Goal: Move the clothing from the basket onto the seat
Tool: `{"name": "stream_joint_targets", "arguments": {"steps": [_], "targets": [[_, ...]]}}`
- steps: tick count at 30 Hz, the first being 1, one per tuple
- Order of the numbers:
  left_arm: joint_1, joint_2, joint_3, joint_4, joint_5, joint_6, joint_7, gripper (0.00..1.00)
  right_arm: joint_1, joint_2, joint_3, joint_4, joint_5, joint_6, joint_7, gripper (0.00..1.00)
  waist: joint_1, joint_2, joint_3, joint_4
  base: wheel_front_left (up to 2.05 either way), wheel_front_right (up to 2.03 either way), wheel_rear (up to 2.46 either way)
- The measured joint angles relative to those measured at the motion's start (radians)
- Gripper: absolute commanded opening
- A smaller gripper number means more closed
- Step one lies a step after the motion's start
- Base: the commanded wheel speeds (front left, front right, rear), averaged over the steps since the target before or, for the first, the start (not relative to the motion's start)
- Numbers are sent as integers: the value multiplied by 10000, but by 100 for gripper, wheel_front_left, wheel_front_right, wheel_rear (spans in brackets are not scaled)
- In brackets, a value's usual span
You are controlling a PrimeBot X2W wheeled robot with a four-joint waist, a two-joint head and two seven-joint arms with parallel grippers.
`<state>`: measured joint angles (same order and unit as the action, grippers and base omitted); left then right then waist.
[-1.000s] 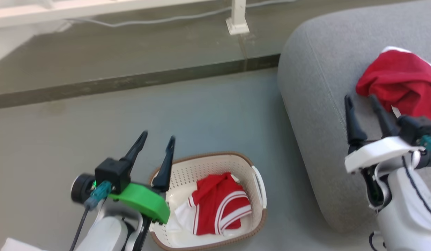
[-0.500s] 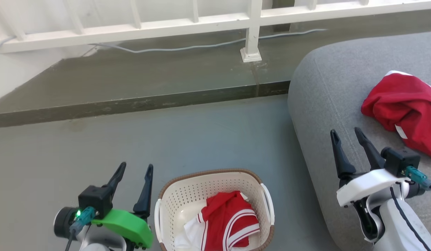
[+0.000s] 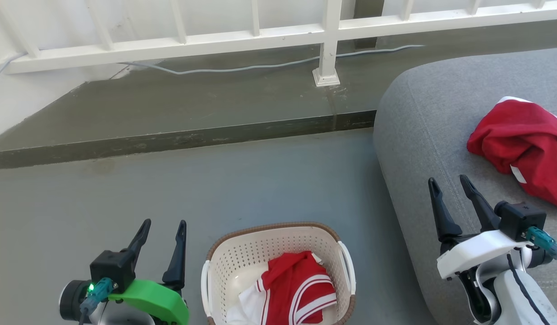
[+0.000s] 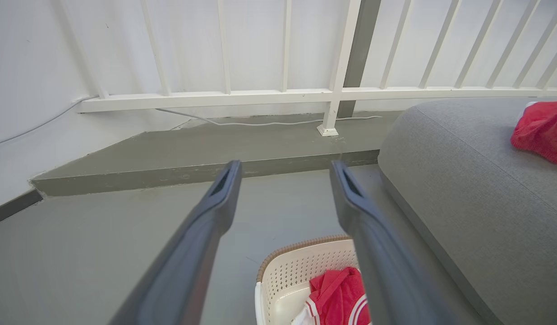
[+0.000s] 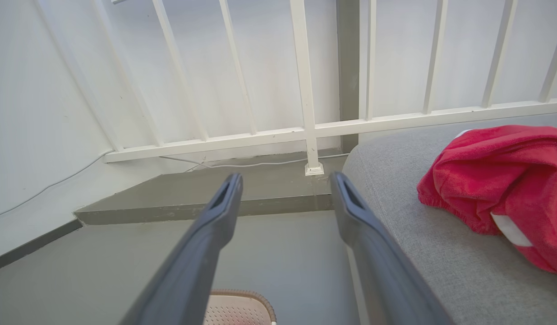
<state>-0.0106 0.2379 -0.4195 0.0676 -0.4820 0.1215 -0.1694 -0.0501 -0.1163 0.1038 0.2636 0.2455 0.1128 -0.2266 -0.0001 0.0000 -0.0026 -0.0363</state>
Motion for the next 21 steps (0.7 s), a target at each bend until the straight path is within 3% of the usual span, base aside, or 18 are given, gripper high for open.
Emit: {"name": "stream_joint_targets", "arguments": {"steps": [21], "targets": [[168, -176, 268, -347, 213, 21, 107, 100, 348, -13, -19, -934, 13, -96, 313, 100, 0, 0, 109, -50, 0, 0, 0]]}}
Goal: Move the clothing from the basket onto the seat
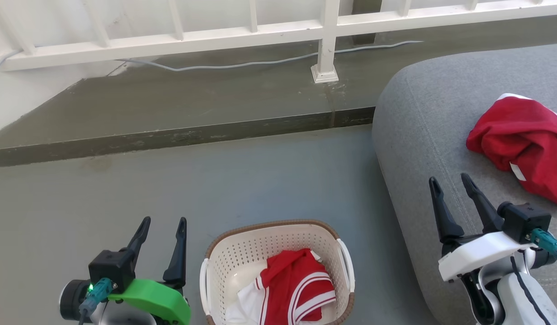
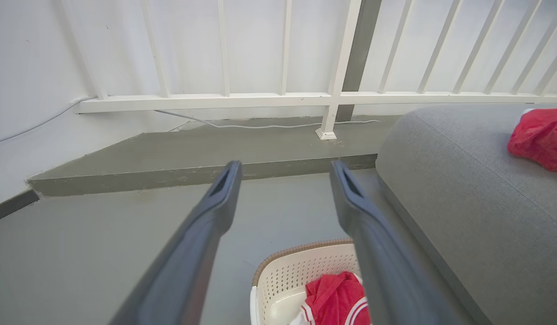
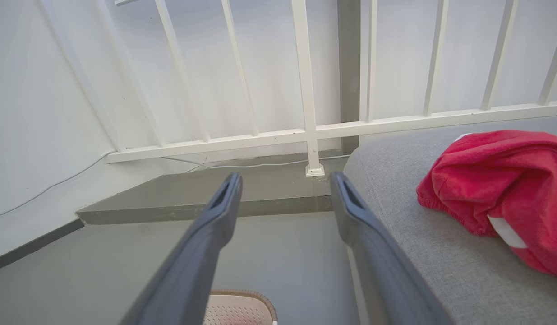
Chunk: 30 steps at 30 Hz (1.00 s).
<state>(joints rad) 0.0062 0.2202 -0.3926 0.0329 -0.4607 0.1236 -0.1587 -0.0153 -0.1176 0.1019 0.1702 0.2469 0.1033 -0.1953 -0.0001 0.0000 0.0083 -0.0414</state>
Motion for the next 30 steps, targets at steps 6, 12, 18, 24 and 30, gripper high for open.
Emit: {"name": "stream_joint_targets", "arguments": {"steps": [6, 12, 18, 24, 30], "targets": [[42, -79, 96, -167, 105, 0, 75, 100, 66, -12, 19, -318, 2, -4, 163, 100, 0, 0, 103, -24, 0, 0, 0], [38, -77, 0, -420, 443, 2, 192, 100, 65, -13, 50, -738, 2, -4, 284, 100, 0, 0, 380, -138, 0, 0, 0], [-159, -115, -410, -474, 602, -6, 399, 100, 42, -73, 81, -1269, 0, -4, 391, 100, 0, 0, 850, -314, 0, 0, 0], [-910, -326, -1035, -362, 696, -276, 671, 100, -36, -96, 142, -1785, 0, -4, 504, 100, 0, 0, 1518, -531, 0, 0, 0], [-1404, -562, -1498, 161, 961, -527, 966, 100, -447, -59, 351, -2190, 4, 4, 596, 100, 0, 0, 2272, -839, 0, 0, 0]]}}
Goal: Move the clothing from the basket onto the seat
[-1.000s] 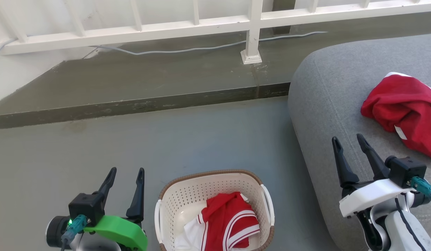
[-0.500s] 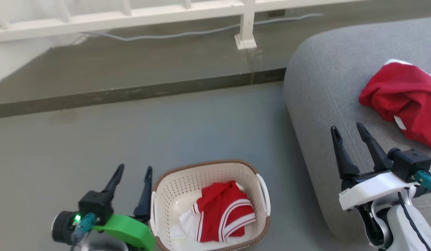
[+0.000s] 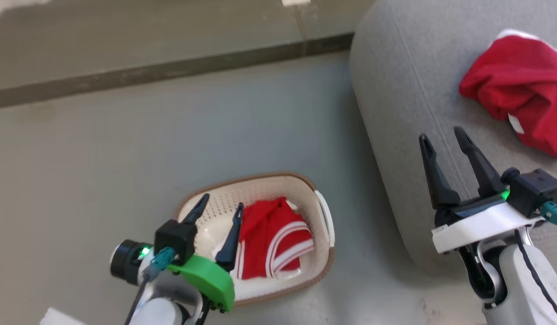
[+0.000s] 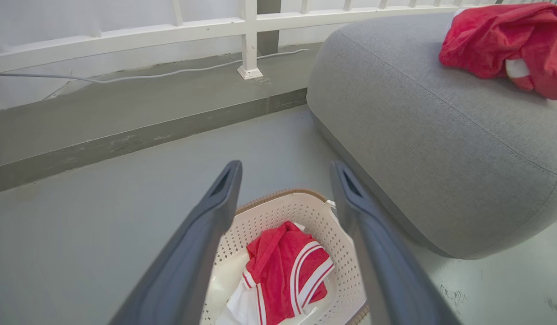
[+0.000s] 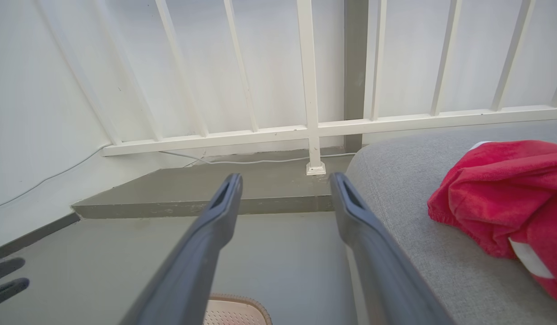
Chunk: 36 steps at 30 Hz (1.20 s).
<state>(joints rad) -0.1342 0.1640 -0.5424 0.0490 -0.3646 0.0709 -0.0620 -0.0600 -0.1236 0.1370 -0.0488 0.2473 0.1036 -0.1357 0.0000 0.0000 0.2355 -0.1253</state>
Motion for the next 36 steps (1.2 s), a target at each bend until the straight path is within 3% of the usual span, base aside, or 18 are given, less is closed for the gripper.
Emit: {"name": "stream_joint_targets", "arguments": {"steps": [11, 20, 36], "targets": [[-1198, -215, -673, 1411, 295, -504, 798, 100, -549, 288, 274, -451, 215, 4, -17, 100, 0, 0, 1433, -894, 0, 0, 0], [-2039, -180, -537, 2633, 343, -631, 1319, 100, -967, 479, 385, -683, 610, 8, -284, 100, 1, 0, 2668, -1710, 0, 0, 0], [-3929, 646, 299, 4583, 355, -583, 2299, 100, -1896, 723, 863, -759, 1241, 19, -855, 100, 2, 0, 5137, -3139, 0, 0, 0]]}}
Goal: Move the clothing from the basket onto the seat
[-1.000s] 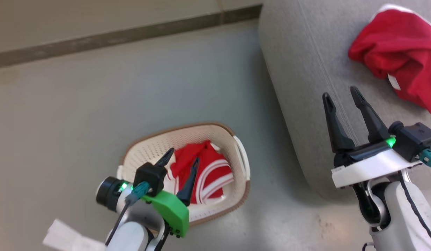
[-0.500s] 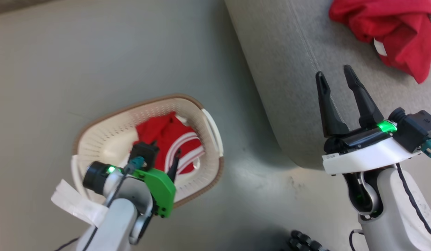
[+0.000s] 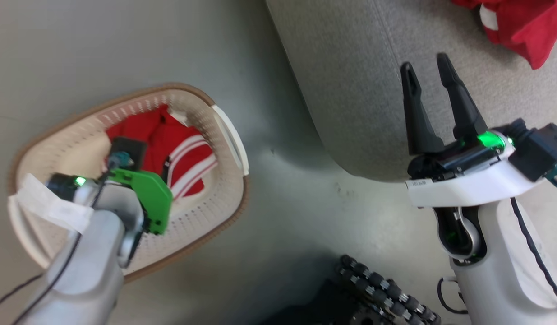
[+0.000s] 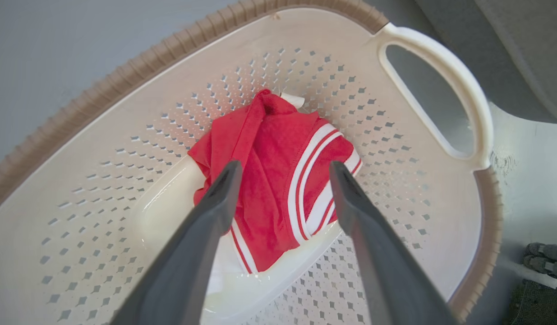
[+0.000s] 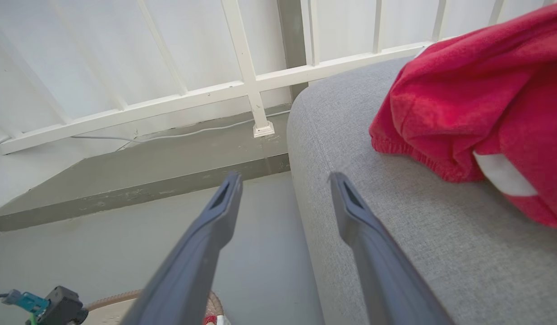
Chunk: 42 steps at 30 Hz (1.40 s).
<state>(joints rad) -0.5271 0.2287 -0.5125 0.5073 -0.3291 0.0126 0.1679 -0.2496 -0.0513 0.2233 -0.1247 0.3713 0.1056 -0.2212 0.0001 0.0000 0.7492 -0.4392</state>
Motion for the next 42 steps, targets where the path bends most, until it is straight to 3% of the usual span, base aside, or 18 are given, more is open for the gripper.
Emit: {"name": "stream_joint_targets", "arguments": {"steps": [13, 22, 32, 33, 34, 35, 36, 37, 42], "targets": [[-732, 416, 270, 1478, 418, 268, 161, 100, -531, 111, 215, 332, 92, 29, -205, 100, 1, 0, 1268, -555, 0, 0, 0], [-1156, 510, 389, 2370, 591, 662, 161, 100, -570, 115, 226, 437, 136, 29, -280, 100, 0, 0, 1511, -630, 0, 0, 0], [-1633, 441, 627, 3559, 596, 792, 359, 100, -711, 121, 293, 522, 182, 29, -293, 100, -1, 0, 1664, -568, 0, 0, 0], [-1662, 422, 627, 3636, 596, 802, 408, 86, -711, 121, 301, 535, 182, 29, -293, 100, -1, 0, 1674, -562, 0, 0, 0], [-1712, 403, 633, 3712, 596, 813, 439, 86, -711, 121, 311, 550, 182, 29, -293, 100, -1, 0, 1683, -557, 0, 0, 0], [-1767, 382, 640, 3802, 596, 819, 441, 42, -711, 123, 322, 562, 182, 29, -293, 100, -1, 0, 1690, -552, 0, 0, 0], [-1820, 372, 642, 3879, 596, 844, 441, 16, -711, 123, 332, 573, 182, 29, -295, 100, -1, 0, 1696, -548, 0, 0, 0], [-1871, 370, 644, 3925, 596, 846, 441, 0, -712, 123, 336, 575, 182, 29, -297, 100, -1, 0, 1700, -544, 0, 0, 0], [-2094, 351, 677, 4243, 600, 848, 472, 0, -766, 125, 313, 556, 184, 29, -305, 100, -1, 0, 1704, -535, 0, 0, 0]]}}
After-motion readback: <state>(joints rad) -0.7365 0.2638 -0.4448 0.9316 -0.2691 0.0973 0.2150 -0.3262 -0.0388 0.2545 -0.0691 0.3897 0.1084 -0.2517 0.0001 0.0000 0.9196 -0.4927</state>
